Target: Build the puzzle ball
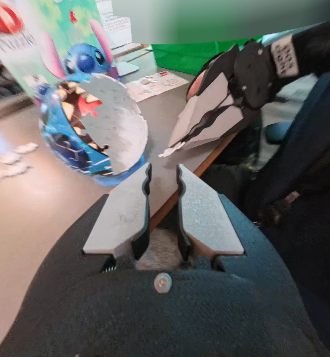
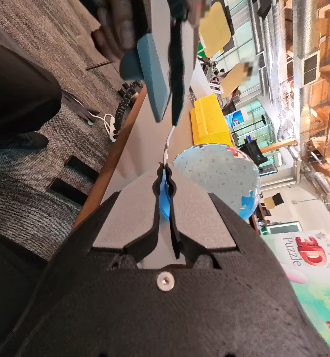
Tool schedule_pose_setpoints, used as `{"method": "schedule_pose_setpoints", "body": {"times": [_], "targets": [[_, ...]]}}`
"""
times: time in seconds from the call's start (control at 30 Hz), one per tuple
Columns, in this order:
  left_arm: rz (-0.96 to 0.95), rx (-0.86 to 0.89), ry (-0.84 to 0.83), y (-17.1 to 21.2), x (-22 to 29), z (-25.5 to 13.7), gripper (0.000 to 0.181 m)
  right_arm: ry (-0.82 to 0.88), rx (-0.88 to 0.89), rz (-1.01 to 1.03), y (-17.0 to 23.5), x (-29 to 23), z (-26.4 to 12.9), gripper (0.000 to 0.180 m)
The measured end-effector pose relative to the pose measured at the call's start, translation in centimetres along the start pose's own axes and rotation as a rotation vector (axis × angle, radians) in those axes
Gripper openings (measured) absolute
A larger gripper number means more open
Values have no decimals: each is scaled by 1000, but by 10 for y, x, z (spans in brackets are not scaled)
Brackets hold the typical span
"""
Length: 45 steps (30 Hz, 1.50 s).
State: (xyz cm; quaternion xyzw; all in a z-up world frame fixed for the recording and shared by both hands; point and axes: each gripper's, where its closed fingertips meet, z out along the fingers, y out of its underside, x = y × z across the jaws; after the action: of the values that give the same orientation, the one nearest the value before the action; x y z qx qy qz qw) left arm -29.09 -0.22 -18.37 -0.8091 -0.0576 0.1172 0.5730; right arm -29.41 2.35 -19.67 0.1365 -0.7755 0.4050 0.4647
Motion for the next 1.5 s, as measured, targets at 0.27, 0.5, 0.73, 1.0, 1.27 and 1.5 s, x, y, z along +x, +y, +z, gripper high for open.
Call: {"method": "schedule_pose_setpoints", "body": {"times": [0.27, 0.5, 0.73, 1.0, 1.27, 1.5], "targets": [[64, 28, 52, 4, 7, 10, 21, 17, 59, -114, -12, -7, -6, 0], [329, 9, 3, -2, 20, 22, 16, -7, 87, -45, -14, -5, -7, 0], [404, 28, -5, -7, 20, 25, 7, -21, 90, -7, -12, -4, -7, 0], [724, -197, -153, 12, -8, 24, 0, -64, -29, 77, 15, -4, 5, 1], [1161, -494, -193, 42, -49, 26, 1, -99, -30, 67, 14, -12, 6, 1], [1221, -614, -301, 46, -55, 34, 0, -112, -42, 86, 17, -13, 7, 1]]}}
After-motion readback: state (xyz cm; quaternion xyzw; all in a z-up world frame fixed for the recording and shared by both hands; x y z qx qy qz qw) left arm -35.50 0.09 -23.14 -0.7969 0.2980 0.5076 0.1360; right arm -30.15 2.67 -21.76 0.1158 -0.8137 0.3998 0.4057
